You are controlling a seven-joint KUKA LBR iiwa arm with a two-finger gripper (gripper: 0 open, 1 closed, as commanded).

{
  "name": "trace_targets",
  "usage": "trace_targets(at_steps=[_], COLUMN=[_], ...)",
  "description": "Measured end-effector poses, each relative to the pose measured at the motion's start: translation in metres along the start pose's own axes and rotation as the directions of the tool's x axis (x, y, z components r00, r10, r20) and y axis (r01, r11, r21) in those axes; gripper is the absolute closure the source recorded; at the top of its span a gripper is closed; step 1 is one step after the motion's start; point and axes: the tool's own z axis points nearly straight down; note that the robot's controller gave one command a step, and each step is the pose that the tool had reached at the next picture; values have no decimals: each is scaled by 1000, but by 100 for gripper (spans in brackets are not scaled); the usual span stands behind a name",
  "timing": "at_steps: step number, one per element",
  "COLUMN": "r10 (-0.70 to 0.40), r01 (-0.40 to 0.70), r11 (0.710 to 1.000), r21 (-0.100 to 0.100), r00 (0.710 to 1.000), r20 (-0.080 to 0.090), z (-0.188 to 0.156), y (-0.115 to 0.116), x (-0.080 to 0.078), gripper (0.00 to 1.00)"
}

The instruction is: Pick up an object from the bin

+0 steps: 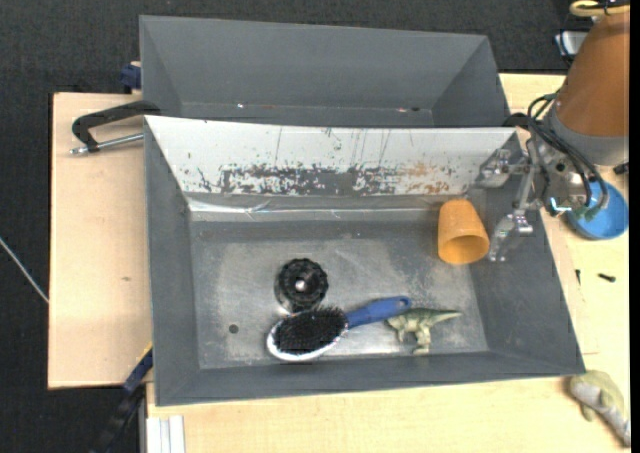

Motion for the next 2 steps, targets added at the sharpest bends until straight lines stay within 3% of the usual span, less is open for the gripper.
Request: trace_targets(at_steps=[1,2], r10=[-101,-261], r01=[101,260], r11=[995,965], r21=[-20,10], r00=[995,965], r20=[12,28], z=[147,142], y=[7,64], x=[35,64], gripper=[0,0])
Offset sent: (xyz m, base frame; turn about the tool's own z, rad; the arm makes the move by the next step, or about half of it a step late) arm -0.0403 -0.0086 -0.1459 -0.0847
